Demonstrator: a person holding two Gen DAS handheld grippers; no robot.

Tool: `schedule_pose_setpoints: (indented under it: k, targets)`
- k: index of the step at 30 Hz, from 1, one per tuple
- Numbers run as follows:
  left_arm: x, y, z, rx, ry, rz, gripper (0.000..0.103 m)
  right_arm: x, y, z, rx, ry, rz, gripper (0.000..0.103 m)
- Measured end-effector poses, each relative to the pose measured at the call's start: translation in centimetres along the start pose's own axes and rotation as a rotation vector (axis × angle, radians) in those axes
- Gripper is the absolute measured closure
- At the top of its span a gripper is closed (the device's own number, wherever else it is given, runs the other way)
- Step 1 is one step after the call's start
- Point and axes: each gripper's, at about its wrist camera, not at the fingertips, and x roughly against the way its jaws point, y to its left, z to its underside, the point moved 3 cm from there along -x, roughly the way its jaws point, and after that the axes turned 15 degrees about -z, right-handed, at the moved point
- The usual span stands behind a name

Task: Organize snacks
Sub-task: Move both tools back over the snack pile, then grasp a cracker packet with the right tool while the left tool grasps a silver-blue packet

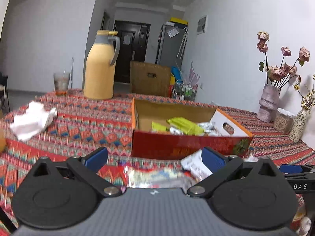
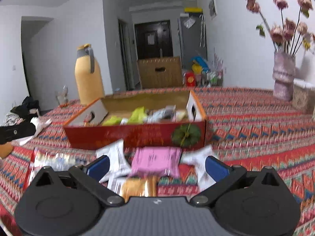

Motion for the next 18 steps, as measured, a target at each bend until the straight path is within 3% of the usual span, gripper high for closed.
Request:
schedule_pose_setpoints:
  k: [6,18]
  targets:
    - [0.5,0.2,2.3,-0.026,0.03,0.004,0.0,1.1,0.8,2.3,-0.004,0.016,-0.014,0.0]
    - [0.3,-0.7,3.1,-0.035,0.061,0.014,0.0,-0.6,3.1,4.0,0.045,0.103,-0.037,0.0]
